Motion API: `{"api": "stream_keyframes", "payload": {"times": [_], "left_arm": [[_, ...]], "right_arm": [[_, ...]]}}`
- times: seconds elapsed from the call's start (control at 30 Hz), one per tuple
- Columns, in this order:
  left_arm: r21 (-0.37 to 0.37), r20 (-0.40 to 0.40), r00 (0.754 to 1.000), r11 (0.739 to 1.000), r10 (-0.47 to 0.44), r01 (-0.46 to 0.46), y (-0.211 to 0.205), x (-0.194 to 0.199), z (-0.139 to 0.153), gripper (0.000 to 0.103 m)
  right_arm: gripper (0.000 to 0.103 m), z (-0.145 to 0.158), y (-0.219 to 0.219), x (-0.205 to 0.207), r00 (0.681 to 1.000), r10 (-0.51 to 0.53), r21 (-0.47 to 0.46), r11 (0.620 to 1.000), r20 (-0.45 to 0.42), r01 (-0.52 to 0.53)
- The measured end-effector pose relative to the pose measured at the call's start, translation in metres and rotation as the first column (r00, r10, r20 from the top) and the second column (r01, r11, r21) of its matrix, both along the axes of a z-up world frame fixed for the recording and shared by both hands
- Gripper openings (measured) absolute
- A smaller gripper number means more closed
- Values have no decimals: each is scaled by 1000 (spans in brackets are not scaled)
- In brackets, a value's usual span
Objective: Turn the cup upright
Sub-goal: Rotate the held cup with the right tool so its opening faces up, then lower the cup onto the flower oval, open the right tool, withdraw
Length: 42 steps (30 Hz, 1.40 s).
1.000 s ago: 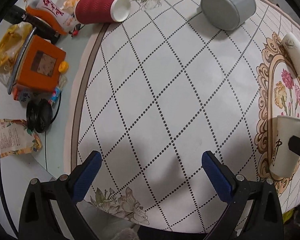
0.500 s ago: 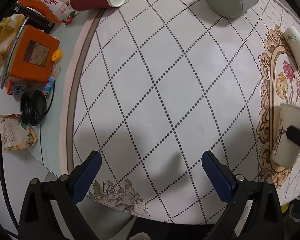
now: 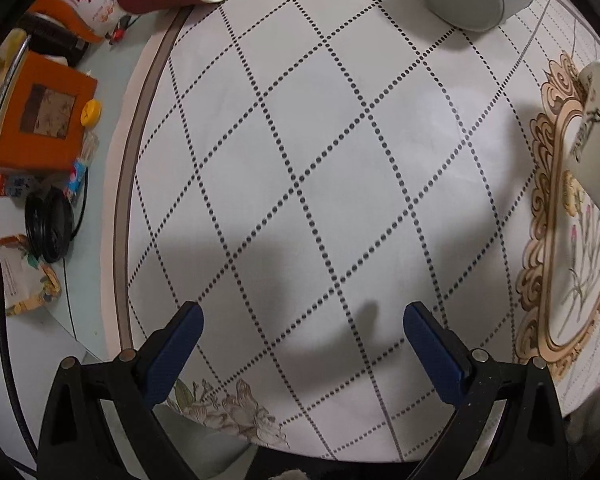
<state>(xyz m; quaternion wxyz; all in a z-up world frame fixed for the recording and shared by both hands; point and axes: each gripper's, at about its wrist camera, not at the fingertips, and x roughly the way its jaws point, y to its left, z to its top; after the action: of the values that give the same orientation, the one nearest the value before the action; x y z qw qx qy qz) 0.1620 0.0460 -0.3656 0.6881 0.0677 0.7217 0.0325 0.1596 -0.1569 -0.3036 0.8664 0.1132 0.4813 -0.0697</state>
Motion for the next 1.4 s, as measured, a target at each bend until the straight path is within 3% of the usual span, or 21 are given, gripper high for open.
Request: {"api": "stream_keyframes", "payload": {"times": [0.23, 0.47, 0.57, 0.63, 0.8, 1.0, 1.1, 1.4], "left_arm": [[20, 5, 1000, 1000, -23, 23, -7, -3, -6, 102], [19, 36, 999, 999, -39, 39, -7, -28, 4, 102], [16, 71, 996, 998, -61, 60, -6, -38, 24, 102], [10, 100, 992, 997, -77, 76, -8, -44, 37, 102], [-24, 174, 978, 993, -113, 119, -14, -64, 77, 102], [-54, 275, 950, 984, -151, 172, -19, -63, 129, 102], [-67, 326, 934, 982, -147, 178, -22, -76, 162, 102], [-84, 453, 881, 977, -138, 196, -37, -115, 257, 102]], "right_arm": [[62, -19, 10, -7, 997, 32, -107, 994, 72, -24], [63, -20, 16, -33, 998, 58, -121, 991, 14, -56], [77, -16, 14, -43, 998, 50, -105, 993, -28, -53], [80, -7, 13, -52, 998, 49, -108, 993, -25, -52], [88, 21, 12, -82, 1000, 18, -154, 988, -21, -21], [103, 69, -3, -113, 992, -108, -224, 970, -69, 90], [103, 107, -7, -130, 989, -139, -246, 962, -55, 122], [103, 210, -15, -168, 994, -107, -229, 968, -16, 101]]}}
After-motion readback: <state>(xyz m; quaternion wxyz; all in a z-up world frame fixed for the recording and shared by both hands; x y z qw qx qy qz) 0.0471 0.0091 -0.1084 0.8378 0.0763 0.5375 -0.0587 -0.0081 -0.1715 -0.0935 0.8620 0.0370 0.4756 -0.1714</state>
